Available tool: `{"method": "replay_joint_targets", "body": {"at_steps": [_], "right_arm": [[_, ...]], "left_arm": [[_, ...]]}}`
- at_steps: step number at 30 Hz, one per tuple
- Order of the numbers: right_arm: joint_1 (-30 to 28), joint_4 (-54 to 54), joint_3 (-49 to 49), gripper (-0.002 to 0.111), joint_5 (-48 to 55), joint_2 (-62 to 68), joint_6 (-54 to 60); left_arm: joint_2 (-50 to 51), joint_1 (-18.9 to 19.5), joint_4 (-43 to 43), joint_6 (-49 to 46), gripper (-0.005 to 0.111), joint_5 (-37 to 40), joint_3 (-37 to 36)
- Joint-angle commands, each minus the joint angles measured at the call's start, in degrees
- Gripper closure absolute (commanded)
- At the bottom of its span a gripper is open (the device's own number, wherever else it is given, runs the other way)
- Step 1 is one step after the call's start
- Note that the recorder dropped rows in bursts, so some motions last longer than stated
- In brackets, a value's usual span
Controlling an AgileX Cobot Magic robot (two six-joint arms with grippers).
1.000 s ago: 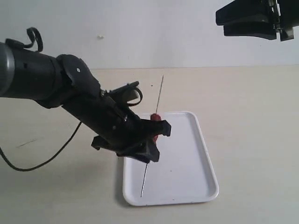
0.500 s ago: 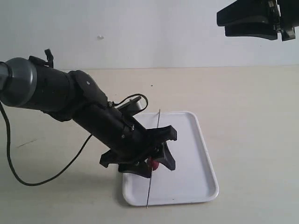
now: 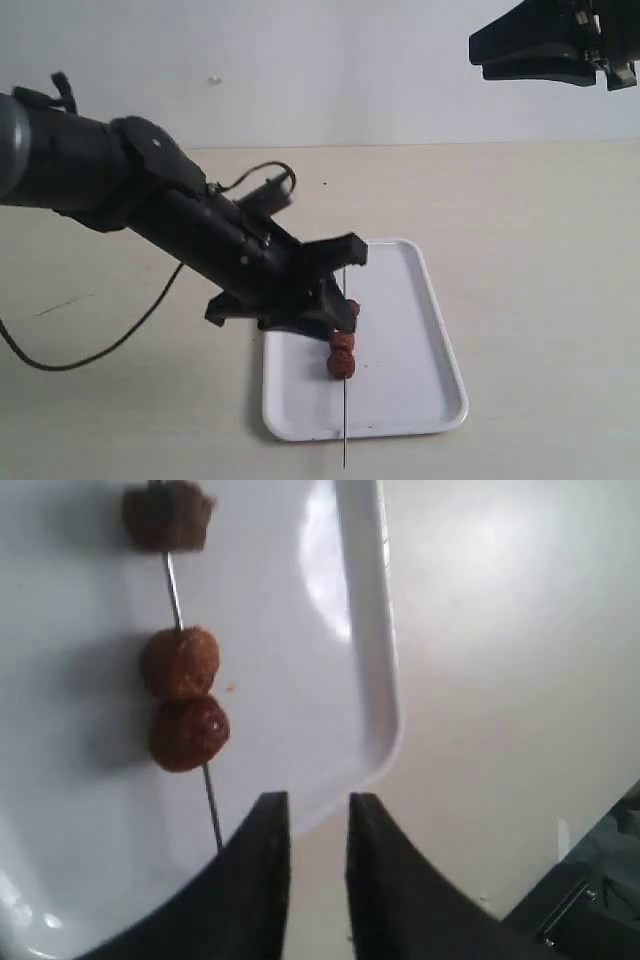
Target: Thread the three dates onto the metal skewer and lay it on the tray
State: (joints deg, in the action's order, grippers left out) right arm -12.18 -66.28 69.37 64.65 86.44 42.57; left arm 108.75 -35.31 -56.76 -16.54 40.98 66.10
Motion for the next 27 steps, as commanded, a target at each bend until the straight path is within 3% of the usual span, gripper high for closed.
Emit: {"method": "replay_joint_targets", "body": {"at_steps": [1,5,8,19,22,27], "right_arm": [[-0.1,3.6,-2.4,0.108,-4.3,-3.6,-0.6],[-0.1,8.3,-7.6,0.108,-12.7,-9.6,-0.6],[-0.1,11.0,-14.8,0.108,-21.2,-15.2,-0.5],[-0.1,7.7,-47.8,0.108,-49.1,-38.4,4.8],[-0.1,4.7,-51.9,0.108,-50.5,-44.4,5.6],[-0.1,5.7,-55.8,0.108,-46.3,-49.5,5.9]], "left_arm": [[-7.5,2.9,4.0,-2.8,0.106,-2.6,0.0],[-14.9,4.8,8.9,-5.1,0.107,-7.2,-0.7],[-21.1,5.6,9.5,-8.3,0.107,-15.0,-4.1],[-43.0,6.1,8.2,-11.6,0.107,-49.8,-28.7],[-49.4,6.1,8.2,-11.6,0.107,-54.4,-34.1],[-57.0,6.1,8.1,-11.7,0.107,-55.0,-40.4]]}}
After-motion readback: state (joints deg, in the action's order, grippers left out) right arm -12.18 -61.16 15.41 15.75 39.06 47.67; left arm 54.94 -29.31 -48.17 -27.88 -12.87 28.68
